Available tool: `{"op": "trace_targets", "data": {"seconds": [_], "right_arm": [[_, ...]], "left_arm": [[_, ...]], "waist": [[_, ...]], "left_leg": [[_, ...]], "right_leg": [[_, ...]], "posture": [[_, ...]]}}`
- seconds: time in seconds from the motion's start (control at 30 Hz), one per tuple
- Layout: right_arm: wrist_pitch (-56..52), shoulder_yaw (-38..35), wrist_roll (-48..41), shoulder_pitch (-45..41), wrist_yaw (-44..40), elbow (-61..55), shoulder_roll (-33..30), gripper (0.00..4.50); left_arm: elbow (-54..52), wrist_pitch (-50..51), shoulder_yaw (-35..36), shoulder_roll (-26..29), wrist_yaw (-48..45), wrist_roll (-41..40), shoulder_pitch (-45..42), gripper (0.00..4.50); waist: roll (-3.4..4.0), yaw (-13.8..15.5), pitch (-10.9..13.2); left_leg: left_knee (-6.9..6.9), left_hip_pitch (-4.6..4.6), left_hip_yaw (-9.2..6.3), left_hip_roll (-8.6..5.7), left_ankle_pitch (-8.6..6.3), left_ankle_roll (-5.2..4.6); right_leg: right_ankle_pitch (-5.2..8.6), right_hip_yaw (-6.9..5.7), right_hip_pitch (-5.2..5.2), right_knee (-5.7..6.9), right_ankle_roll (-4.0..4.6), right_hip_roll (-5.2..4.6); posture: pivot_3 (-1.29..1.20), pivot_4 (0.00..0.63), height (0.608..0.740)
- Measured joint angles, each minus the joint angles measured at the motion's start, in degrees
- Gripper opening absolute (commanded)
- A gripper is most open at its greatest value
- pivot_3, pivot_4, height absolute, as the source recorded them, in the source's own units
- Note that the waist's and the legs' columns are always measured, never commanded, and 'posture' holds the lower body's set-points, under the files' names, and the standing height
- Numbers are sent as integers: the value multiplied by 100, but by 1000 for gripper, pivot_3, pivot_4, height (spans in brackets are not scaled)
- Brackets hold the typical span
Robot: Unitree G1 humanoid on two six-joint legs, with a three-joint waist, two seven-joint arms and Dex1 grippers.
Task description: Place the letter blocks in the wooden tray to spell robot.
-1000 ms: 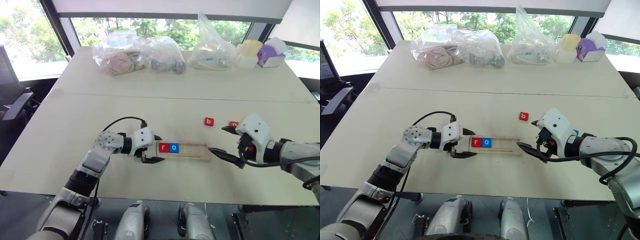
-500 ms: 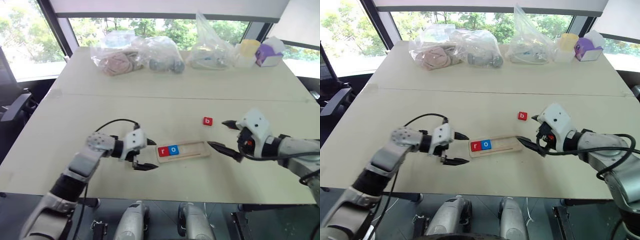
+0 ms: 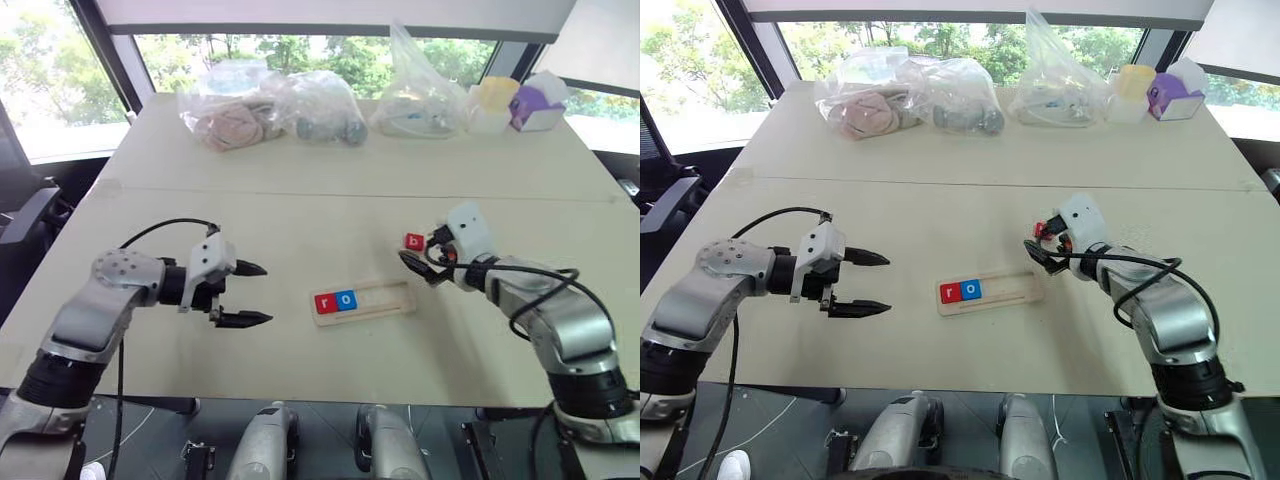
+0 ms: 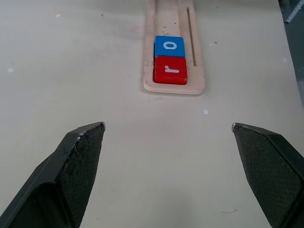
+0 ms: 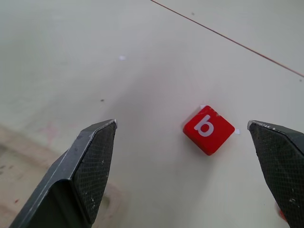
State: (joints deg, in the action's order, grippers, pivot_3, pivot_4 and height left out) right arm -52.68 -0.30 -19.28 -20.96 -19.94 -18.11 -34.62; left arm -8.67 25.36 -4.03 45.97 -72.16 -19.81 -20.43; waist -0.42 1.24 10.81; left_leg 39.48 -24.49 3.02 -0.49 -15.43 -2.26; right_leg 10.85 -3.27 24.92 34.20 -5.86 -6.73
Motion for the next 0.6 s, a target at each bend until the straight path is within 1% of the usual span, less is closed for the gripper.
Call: {"op": "trace_targets", "data": {"seconds": [0.03,0.13,0.3,0.53,0.6], "right_arm": [[-50,5,8,-19,61,21,84,4500],[-443,-56,114,-217,583,273,646,4500],[-1166,-526,238,-583,1482,594,1619,4500],[-1453,-727,561,-942,2194,828,2288,4500],[-1501,-698,618,-956,2280,880,2402,4500]], "left_arm": [[-5,2,42,0,19,-9,0,4449],[-62,2,121,8,140,-18,10,4449],[-161,-2,142,7,247,-34,122,4449],[-277,-52,137,2,370,-21,188,4449],[-279,-105,137,2,388,-10,188,4449]], "waist": [[0,-11,0],[0,-64,0],[2,-103,0],[3,-117,0],[4,-137,1]], "left_leg": [[0,0,0,0,0,0],[-2,1,2,0,1,1],[-17,2,3,0,6,9],[-26,2,2,0,9,13],[-27,2,3,0,9,13]], "right_leg": [[0,0,0,0,0,0],[-1,1,1,1,-1,1],[-2,2,10,6,-2,4],[-2,1,14,10,-3,8],[-3,1,14,10,-4,8]], "posture": [[0,150,740],[0,150,740],[0,150,740],[0,150,740],[0,150,740]]}}
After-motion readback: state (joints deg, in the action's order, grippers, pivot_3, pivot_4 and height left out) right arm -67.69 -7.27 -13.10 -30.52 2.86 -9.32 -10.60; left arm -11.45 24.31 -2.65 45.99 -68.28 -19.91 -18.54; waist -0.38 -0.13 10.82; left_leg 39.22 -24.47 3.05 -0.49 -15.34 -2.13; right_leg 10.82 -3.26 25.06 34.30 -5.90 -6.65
